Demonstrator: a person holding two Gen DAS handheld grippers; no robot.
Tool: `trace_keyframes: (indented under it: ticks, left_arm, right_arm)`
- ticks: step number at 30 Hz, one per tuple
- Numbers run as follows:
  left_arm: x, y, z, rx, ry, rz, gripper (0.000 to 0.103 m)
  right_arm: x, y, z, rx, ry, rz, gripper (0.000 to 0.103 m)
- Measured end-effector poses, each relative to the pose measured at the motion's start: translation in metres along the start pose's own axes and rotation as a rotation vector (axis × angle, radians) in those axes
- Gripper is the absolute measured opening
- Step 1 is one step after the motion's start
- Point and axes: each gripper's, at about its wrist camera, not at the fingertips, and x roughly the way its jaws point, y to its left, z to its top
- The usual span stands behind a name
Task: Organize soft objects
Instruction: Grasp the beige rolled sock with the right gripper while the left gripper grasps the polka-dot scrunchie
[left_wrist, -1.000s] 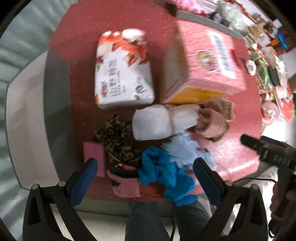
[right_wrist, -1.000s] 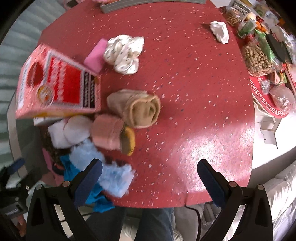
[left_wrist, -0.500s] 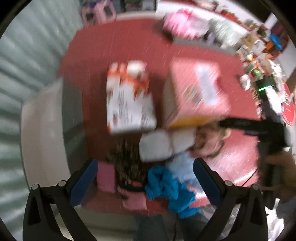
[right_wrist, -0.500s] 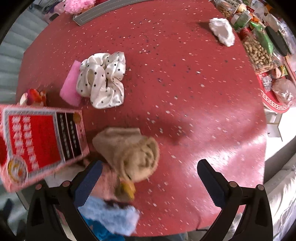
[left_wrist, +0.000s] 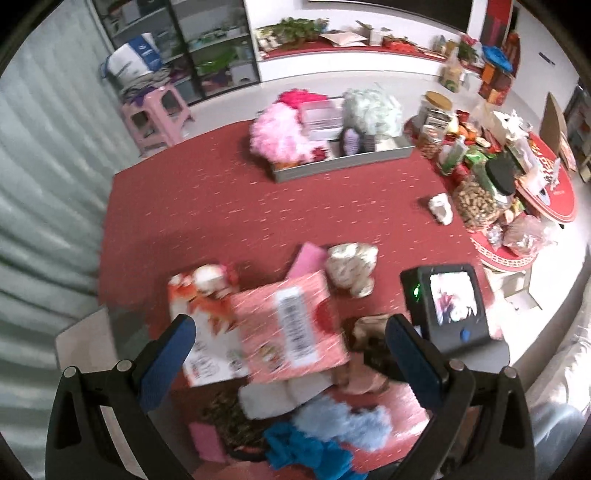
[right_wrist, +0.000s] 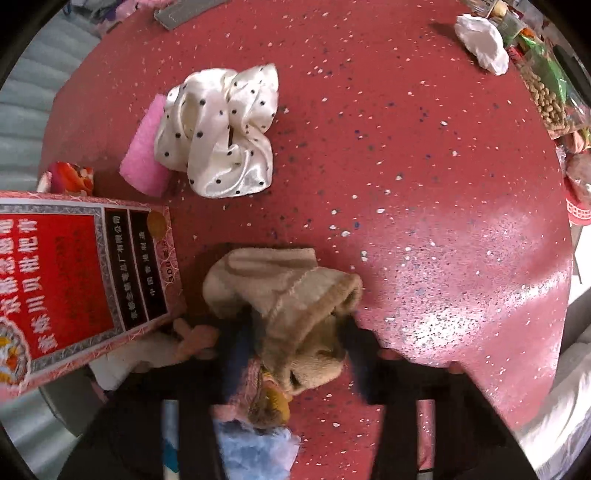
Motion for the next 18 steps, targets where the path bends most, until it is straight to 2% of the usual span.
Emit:
trace_keyframes:
  ticks: [4,9,13,14,16,18]
  left_arm:
    - [0.013,-0.038,0.015,0.053,0.0,-0.011,0.103]
    - [0.044,-0.098,0.036,0.147,-0.01,0.049,0.103]
    - [0.087,-0.12,0.053,0.097,0.052,0.068,0.103]
    - [0.1,-0.123,0.056,0.079,0.07,0.082,0.103]
    - [0.123,-0.128,0.06,0.062,0.083,0.126,0.103]
    - [0.15,-0.129,0.064,0.057,0.129,0.177,0.103]
  right_arm:
    - [-0.015,-0.031,-0.013,0.075,-0.029,0.036,0.036]
    - [-0.034,-0.072,-0.036,0.145,-0.057,0.06,0.036]
    - [-0.046,-0.109,-0.054,0.197,-0.078,0.078,0.036]
    - [-0.047,-0.119,-0.044,0.201,-0.08,0.085,0.036]
    - [-0.049,-0.127,-0.05,0.204,-0.08,0.087,0.036]
    - [-0.048,-0.132,-0.05,0.202,-0.075,0.092,0.036]
